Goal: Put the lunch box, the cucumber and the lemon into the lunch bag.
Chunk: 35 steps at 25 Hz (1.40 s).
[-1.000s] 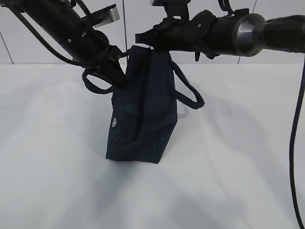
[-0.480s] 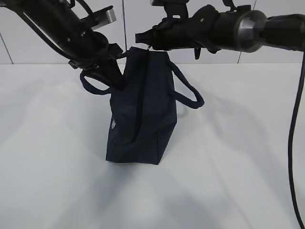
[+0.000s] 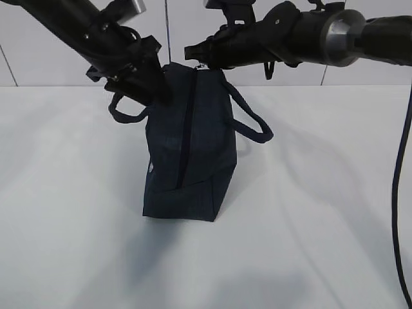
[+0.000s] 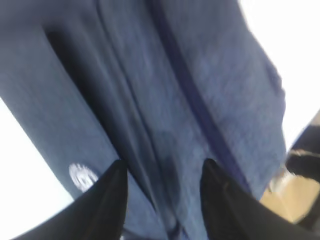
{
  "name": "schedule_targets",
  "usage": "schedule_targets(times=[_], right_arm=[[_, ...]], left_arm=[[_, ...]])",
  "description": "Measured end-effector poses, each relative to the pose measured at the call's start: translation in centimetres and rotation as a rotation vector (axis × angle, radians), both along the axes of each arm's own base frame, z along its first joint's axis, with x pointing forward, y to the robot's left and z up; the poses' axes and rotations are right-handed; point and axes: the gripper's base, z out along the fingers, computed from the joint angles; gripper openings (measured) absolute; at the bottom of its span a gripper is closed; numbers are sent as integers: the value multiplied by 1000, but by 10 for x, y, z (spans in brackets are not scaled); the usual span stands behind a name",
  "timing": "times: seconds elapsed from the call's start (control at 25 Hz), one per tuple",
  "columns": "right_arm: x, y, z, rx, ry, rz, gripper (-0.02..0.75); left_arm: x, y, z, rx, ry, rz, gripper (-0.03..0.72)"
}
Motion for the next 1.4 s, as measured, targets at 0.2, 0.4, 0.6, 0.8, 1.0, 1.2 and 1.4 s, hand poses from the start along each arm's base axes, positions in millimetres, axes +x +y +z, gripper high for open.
schedule_targets(times=[0.2,0.4,0.6,0.8,1.0,1.2,1.4], right_arm=[[0,0,0,-4,9,10,0],[-2,0,2,-4,15,18,0],[-3,1,3,-5,27,32,0],[-5,2,4,4,46,45,0],[-5,3,4,20,56,44,0],[-5,4,4,56,71,37,0],[-5,4,4,67,75,34,0]], left_arm=[[11,3,16,3,-84,51,349],[19,8,16,-4,-96,89,349],[29,4,-2,-27,-68,116,349],[41,1,-20,-42,-43,131,349],[48,-2,-22,-54,-51,128,227],[47,-2,-21,-45,-35,105,1],[45,-2,-22,-30,-28,78,-6]])
